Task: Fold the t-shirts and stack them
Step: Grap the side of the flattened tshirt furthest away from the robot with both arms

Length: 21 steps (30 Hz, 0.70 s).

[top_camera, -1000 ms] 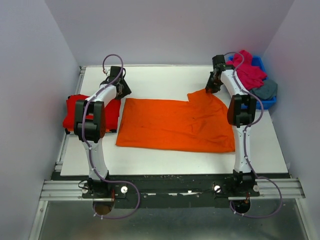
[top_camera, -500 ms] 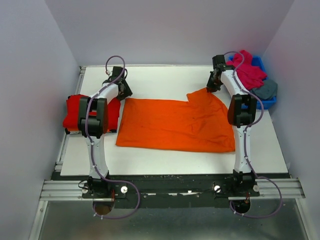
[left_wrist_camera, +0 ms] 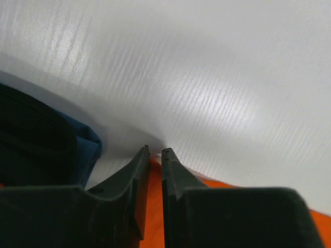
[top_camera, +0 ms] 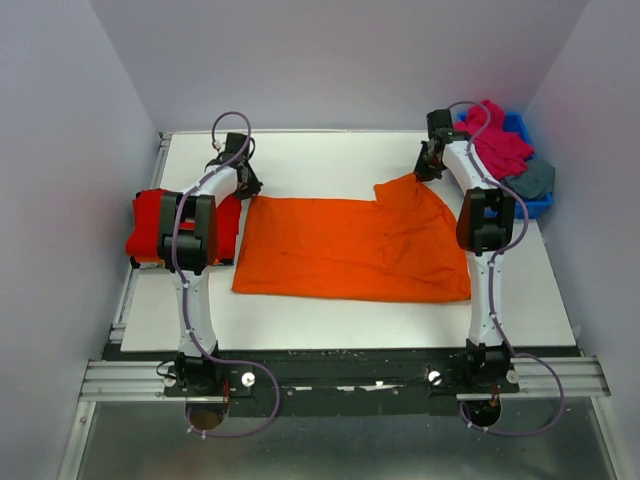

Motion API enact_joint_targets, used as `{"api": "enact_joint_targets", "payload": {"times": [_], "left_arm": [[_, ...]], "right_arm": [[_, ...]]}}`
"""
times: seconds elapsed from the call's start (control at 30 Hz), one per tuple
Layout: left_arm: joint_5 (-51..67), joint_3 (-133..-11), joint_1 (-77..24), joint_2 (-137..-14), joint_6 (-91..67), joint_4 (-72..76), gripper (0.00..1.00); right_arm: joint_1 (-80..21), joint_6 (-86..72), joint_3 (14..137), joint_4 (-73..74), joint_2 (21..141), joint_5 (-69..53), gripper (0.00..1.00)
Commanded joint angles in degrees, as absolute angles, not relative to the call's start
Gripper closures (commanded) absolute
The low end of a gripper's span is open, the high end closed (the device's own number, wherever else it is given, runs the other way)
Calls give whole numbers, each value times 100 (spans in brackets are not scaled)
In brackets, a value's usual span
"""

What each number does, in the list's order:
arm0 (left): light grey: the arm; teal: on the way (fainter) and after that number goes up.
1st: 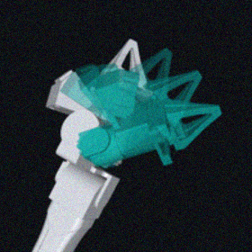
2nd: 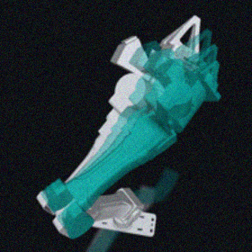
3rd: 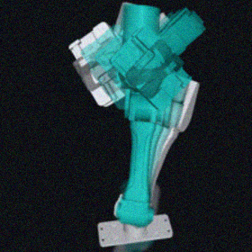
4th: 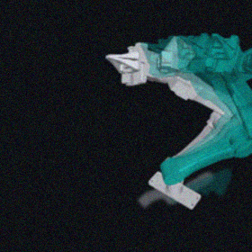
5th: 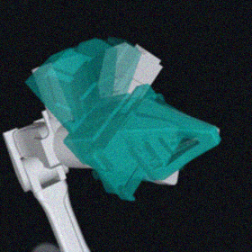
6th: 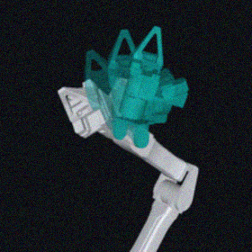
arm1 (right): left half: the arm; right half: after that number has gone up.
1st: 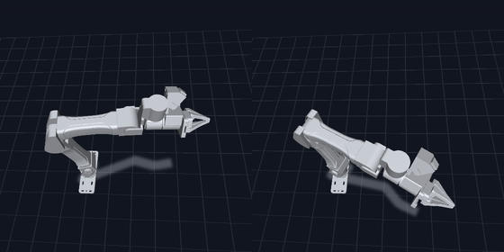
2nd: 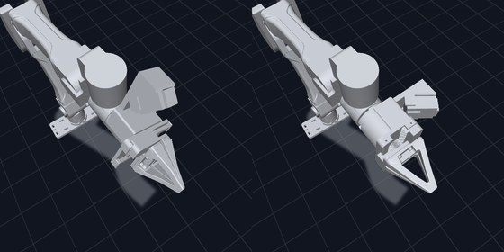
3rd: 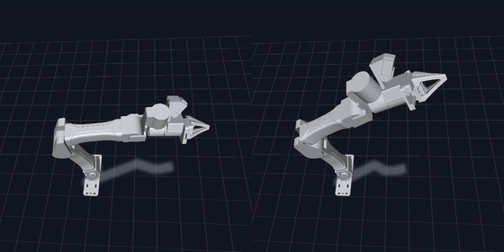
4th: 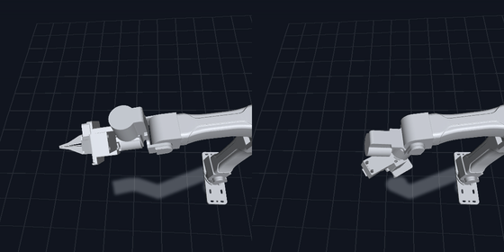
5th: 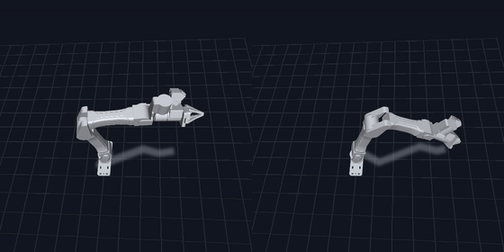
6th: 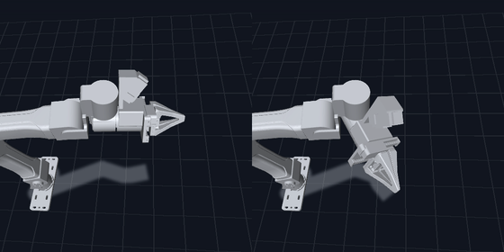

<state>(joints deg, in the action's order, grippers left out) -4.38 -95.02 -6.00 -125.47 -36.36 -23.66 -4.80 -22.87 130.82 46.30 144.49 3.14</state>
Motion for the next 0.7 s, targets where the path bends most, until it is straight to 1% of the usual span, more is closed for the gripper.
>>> {"api": "enact_joint_targets", "payload": {"times": [0.0,0.03,0.07,0.3,0.43,0.67], "left_arm": [[-448,-9080,-633,-12393,-3551,-2216,91],[-448,-9027,-624,-12366,-3533,-2154,99],[-492,-9044,-633,-12358,-3516,-2171,100],[-1142,-9343,-721,-12200,-3173,-2312,100],[-1186,-9220,-729,-12015,-3182,-2207,100],[-1309,-8877,-835,-11620,-3164,-1899,100]], "right_arm": [[-448,-2180,12841,4272,14019,237,99],[-440,-2180,12841,4254,13992,255,99],[-439,-2171,12841,4263,13966,290,99],[-343,-2031,12429,4035,13492,228,99],[-334,-1969,12121,3859,13114,334,99],[-334,-1907,11752,3735,12745,97,99]]}}
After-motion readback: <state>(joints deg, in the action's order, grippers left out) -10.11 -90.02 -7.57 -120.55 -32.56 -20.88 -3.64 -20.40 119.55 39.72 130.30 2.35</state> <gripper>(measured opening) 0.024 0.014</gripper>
